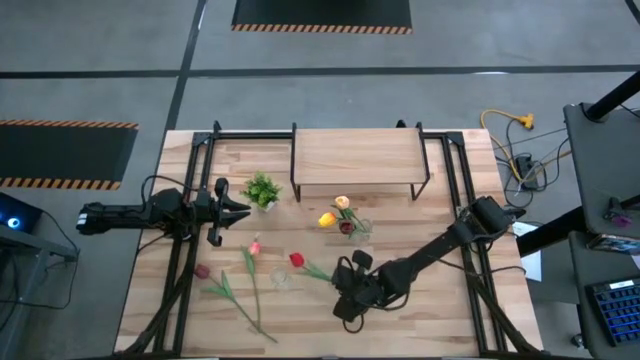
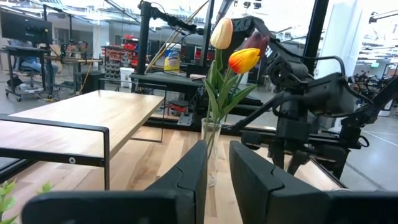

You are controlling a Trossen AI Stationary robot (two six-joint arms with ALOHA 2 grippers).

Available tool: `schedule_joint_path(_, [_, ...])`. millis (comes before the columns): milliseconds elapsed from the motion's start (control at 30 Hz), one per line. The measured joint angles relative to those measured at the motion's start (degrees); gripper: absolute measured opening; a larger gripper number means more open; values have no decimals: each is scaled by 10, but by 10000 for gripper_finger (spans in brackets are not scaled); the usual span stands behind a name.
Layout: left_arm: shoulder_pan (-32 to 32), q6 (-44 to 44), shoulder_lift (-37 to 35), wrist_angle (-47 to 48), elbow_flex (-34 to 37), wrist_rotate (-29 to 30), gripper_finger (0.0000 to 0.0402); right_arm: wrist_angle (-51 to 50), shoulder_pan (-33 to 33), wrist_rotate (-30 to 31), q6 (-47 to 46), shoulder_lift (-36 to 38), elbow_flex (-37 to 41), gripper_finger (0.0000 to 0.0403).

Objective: Pick and place flowers into a vace then onto a shelf
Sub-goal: Put the red tulip into the left transparent vase

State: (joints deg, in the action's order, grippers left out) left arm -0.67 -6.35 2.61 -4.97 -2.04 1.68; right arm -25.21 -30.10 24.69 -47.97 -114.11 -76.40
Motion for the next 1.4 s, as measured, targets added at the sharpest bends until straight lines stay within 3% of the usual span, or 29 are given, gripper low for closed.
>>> schedule_joint_path(800, [0,0,0,0,0,0,51,77,-27,92,104,40,-2,9])
schedule_joint_path(1400, [0,0,0,0,0,0,51,250,-49,163,229,40,5,9])
